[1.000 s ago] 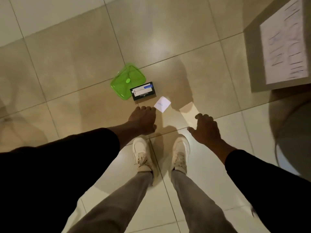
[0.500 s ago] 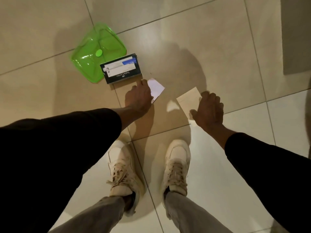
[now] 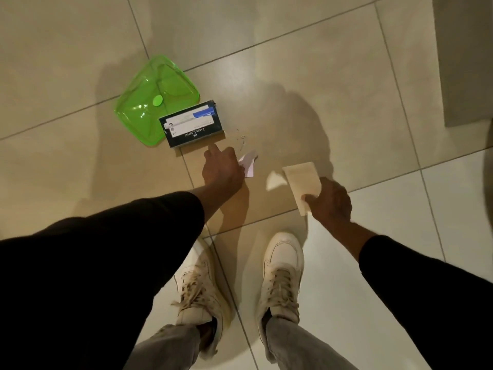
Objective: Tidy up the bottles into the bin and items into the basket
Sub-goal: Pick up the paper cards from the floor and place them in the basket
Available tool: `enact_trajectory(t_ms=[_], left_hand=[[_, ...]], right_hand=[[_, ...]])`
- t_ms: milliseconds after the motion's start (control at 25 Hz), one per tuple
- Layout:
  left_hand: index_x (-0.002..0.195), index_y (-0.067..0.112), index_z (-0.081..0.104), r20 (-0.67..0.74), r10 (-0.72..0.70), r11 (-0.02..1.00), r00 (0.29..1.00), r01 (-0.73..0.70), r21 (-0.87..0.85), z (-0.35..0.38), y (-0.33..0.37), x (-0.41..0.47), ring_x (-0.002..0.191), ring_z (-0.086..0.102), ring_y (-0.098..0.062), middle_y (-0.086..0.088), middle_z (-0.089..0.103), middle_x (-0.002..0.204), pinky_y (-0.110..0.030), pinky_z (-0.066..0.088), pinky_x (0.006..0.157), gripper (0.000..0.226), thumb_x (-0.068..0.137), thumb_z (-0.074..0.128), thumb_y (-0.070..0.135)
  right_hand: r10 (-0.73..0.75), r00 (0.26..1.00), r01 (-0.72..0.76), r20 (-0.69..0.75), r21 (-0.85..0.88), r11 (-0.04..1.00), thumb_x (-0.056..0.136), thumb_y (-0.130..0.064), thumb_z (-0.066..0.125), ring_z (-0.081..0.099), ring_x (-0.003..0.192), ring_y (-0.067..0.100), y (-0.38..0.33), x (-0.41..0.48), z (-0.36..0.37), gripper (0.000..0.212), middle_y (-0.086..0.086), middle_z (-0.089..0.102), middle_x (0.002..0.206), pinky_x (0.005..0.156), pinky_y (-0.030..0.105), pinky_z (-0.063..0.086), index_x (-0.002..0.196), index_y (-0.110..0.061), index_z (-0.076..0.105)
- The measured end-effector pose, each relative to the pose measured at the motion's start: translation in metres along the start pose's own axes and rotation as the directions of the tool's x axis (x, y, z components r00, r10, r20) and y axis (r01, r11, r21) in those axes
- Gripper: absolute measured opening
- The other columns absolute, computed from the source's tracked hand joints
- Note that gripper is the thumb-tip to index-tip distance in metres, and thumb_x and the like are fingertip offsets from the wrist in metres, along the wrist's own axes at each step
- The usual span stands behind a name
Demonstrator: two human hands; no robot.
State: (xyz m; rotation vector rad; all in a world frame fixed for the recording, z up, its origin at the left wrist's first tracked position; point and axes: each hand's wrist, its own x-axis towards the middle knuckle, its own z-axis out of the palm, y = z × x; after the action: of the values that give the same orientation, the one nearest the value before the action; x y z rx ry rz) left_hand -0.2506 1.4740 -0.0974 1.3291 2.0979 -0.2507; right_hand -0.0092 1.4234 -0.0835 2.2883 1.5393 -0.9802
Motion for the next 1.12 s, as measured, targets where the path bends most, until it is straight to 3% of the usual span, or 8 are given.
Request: enact_trajectory(t_ms=[120, 240, 360, 520, 680, 880, 1000, 1120], left_hand=[[0.106, 0.014, 0.071, 0.066, 0.094, 0.994, 0.993, -0.09, -0.058, -0.025, -0.001, -0.031, 0.103, 0.064, -0.031, -0.01, 0.066, 0.111, -0.043, 0.058, 0.081, 0.033, 0.089, 0.078, 0.041], [0.089, 0.018, 0.067, 0.113, 0.093, 0.984, 0.989, -0.074, -0.162, -0.079, 0.004, -0.088, 0.086, 0.067, -0.031, -0.007, 0.071, 0.092, -0.041, 0.058, 0.074, 0.023, 0.087, 0.079, 0.037], [0.074, 0.022, 0.06, 0.113, 0.08, 0.975, 0.99, -0.054, -0.216, -0.117, 0.003, -0.135, 0.076, 0.063, -0.026, -0.004, 0.071, 0.084, -0.033, 0.048, 0.062, 0.024, 0.085, 0.08, 0.029], [0.077, 0.021, 0.061, 0.098, 0.063, 0.968, 0.993, -0.037, -0.247, -0.202, 0.007, -0.209, 0.08, 0.061, -0.031, -0.004, 0.067, 0.082, -0.036, 0.051, 0.07, 0.022, 0.084, 0.081, 0.028], [0.083, 0.014, 0.066, 0.069, 0.075, 0.951, 0.995, -0.051, -0.304, -0.271, 0.015, -0.263, 0.084, 0.064, -0.032, -0.006, 0.071, 0.084, -0.041, 0.055, 0.075, 0.019, 0.085, 0.08, 0.027], [0.079, 0.016, 0.069, -0.015, 0.09, 0.908, 0.996, -0.088, -0.409, -0.363, 0.035, -0.331, 0.076, 0.066, -0.028, -0.002, 0.071, 0.075, -0.03, 0.043, 0.061, 0.018, 0.082, 0.084, 0.025], [0.089, 0.013, 0.074, -0.035, 0.056, 0.864, 0.998, -0.066, -0.499, -0.405, 0.053, -0.366, 0.08, 0.071, -0.031, -0.006, 0.076, 0.081, -0.041, 0.057, 0.073, 0.017, 0.082, 0.084, 0.025], [0.089, 0.014, 0.076, -0.027, 0.07, 0.808, 0.997, -0.073, -0.585, -0.448, 0.073, -0.415, 0.077, 0.072, -0.032, -0.007, 0.076, 0.076, -0.051, 0.059, 0.078, 0.017, 0.082, 0.084, 0.026]], right_hand=[[0.009, 1.0, -0.007, -0.011, 0.112, 0.994, 0.093, -0.034, 0.073, 0.065, 0.108, 0.042, -0.011, -0.041, -0.02, 0.037, 0.02, 0.068, 0.115, 0.085, 0.048, 0.056, 0.116, -0.007, 0.062], [0.043, 0.998, -0.032, -0.036, 0.272, 0.962, 0.095, -0.032, 0.072, 0.066, 0.107, 0.042, -0.024, -0.102, -0.069, 0.038, 0.02, 0.07, 0.117, 0.085, 0.05, 0.057, 0.119, -0.004, 0.062], [0.031, 0.997, -0.003, -0.071, 0.367, 0.93, 0.093, -0.033, 0.075, 0.069, 0.105, 0.04, -0.034, -0.152, -0.104, 0.042, 0.019, 0.071, 0.118, 0.085, 0.049, 0.061, 0.12, -0.003, 0.064], [0.028, 0.997, 0.001, -0.066, 0.409, 0.913, 0.094, -0.031, 0.074, 0.07, 0.106, 0.04, -0.058, -0.227, -0.183, 0.042, 0.019, 0.071, 0.121, 0.089, 0.053, 0.061, 0.122, -0.002, 0.063], [0.024, 0.998, 0.008, -0.066, 0.449, 0.893, 0.099, -0.018, 0.064, 0.067, 0.109, 0.042, -0.084, -0.275, -0.256, 0.03, 0.021, 0.07, 0.12, 0.091, 0.048, 0.058, 0.122, 0.0, 0.061], [0.01, 0.999, 0.016, -0.049, 0.502, 0.865, 0.091, -0.01, 0.059, 0.065, 0.094, 0.037, -0.105, -0.343, -0.365, 0.021, 0.014, 0.07, 0.102, 0.08, 0.049, 0.059, 0.11, -0.004, 0.062], [-0.014, 0.996, 0.057, -0.091, 0.493, 0.868, 0.089, -0.012, 0.062, 0.065, 0.087, 0.032, -0.107, -0.383, -0.414, 0.019, 0.009, 0.068, 0.096, 0.073, 0.047, 0.06, 0.107, -0.006, 0.06], [0.005, 0.99, 0.07, -0.141, 0.525, 0.848, 0.09, -0.015, 0.064, 0.063, 0.094, 0.032, -0.1, -0.436, -0.465, 0.025, 0.009, 0.067, 0.105, 0.078, 0.047, 0.06, 0.113, -0.008, 0.057]])
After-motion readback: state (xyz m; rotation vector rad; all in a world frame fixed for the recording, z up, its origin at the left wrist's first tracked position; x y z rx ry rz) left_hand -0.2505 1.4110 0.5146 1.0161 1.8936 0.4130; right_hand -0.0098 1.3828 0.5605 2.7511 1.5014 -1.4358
